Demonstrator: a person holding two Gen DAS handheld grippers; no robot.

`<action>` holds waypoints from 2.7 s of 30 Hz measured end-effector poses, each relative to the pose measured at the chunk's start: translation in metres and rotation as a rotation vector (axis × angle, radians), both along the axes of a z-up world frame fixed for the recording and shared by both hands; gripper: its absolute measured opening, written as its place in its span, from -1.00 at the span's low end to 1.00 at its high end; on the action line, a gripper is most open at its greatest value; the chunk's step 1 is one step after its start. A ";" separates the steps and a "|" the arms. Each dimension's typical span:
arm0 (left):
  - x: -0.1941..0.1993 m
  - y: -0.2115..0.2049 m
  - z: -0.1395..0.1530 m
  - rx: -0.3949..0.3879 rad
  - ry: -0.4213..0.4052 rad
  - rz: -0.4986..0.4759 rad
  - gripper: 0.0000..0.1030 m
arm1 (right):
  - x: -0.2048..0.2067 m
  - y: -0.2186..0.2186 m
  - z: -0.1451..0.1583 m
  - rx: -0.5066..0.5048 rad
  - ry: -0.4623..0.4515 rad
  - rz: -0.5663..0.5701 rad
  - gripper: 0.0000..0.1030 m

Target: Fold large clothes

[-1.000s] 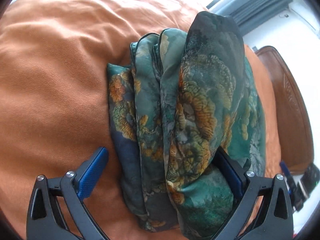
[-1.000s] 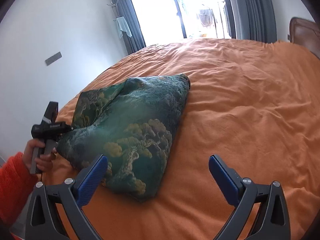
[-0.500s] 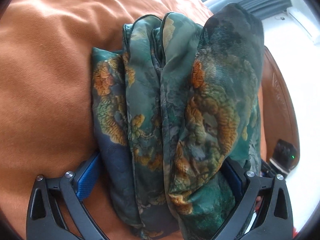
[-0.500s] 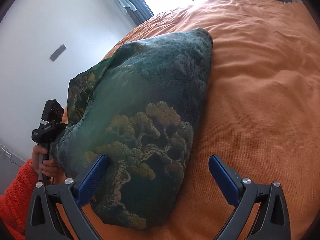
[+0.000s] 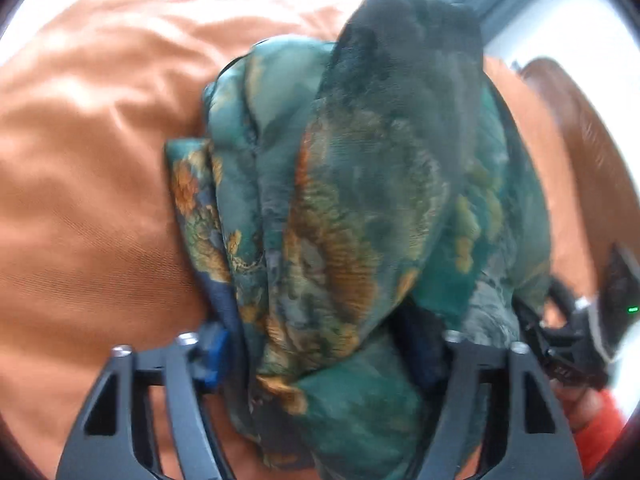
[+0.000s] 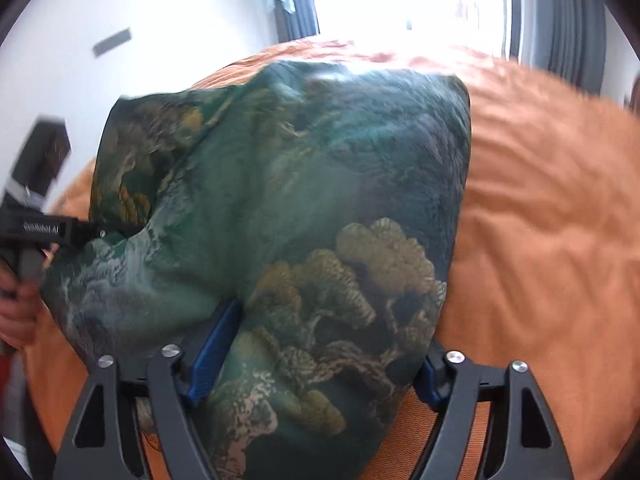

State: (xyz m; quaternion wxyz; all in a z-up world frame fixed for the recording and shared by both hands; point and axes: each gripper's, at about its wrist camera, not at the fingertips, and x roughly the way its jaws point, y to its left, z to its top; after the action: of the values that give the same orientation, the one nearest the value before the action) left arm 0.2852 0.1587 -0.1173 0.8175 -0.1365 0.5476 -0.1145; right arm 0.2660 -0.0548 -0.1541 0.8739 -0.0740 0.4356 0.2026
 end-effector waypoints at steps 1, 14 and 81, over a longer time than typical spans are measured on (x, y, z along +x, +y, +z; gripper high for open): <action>-0.004 -0.009 0.007 0.056 -0.023 -0.015 0.18 | -0.008 0.006 0.004 -0.031 -0.037 0.010 0.38; -0.058 -0.055 0.071 0.219 -0.263 -0.036 0.03 | -0.067 0.008 0.052 -0.036 -0.246 0.004 0.22; -0.211 -0.115 0.130 0.358 -0.513 0.203 0.99 | -0.225 -0.118 0.149 0.002 -0.406 -0.395 0.99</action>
State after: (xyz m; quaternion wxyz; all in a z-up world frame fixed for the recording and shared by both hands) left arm 0.0746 0.0437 0.0129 0.9471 -0.0112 0.3189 0.0349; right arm 0.0414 -0.1728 -0.0055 0.9658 -0.0259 0.2577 0.0097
